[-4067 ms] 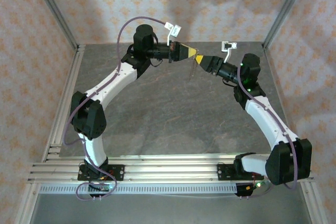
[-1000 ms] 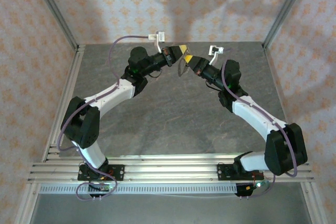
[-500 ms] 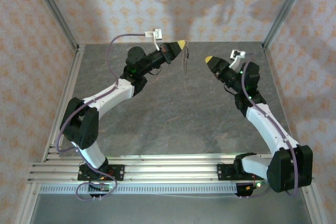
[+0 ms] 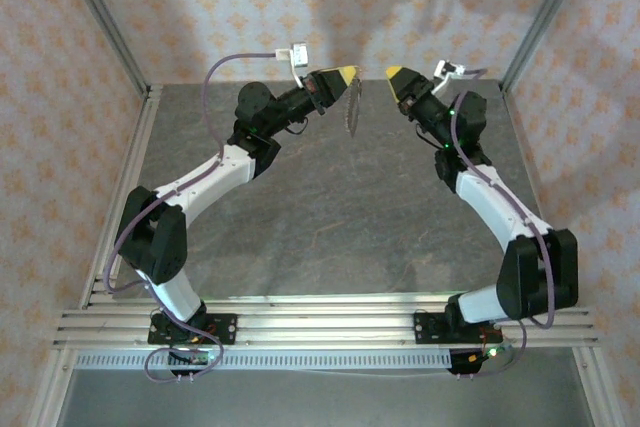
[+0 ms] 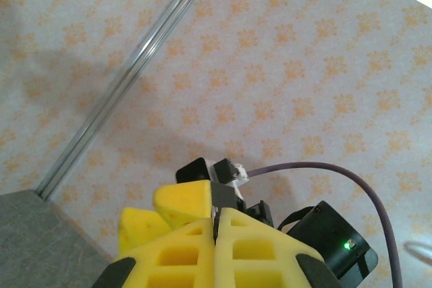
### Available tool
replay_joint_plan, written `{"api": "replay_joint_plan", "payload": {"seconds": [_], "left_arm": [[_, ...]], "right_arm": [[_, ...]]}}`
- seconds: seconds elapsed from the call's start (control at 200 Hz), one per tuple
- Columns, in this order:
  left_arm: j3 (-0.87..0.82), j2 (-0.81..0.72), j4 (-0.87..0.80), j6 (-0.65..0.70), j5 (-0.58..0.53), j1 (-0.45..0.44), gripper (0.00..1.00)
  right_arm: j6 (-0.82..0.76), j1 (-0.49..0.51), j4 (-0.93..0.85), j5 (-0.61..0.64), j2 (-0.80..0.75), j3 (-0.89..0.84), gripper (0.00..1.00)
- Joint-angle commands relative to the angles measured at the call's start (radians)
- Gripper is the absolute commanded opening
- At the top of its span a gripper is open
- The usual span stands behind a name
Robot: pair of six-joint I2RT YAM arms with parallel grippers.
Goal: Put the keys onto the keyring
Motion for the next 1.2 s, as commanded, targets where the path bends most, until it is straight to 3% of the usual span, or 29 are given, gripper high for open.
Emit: {"api": "replay_joint_plan", "payload": {"seconds": [0.0,0.505,1.076,1.191], "left_arm": [[0.037,0.017,0.079,-0.030,0.022,0.001,0.00],[0.042,0.026,0.095,-0.055,0.022,-0.001,0.00],[0.051,0.038,0.099,-0.062,0.017,-0.003,0.00],[0.051,0.035,0.099,-0.061,0.015,-0.003,0.00]], "right_arm": [[0.045,0.046,0.161,-0.002,0.014,0.058,0.37],[0.034,0.122,0.205,0.006,0.041,0.075,0.27],[0.009,0.148,0.185,-0.017,0.022,0.044,0.24],[0.000,0.149,0.175,-0.015,0.012,0.035,0.12]]}}
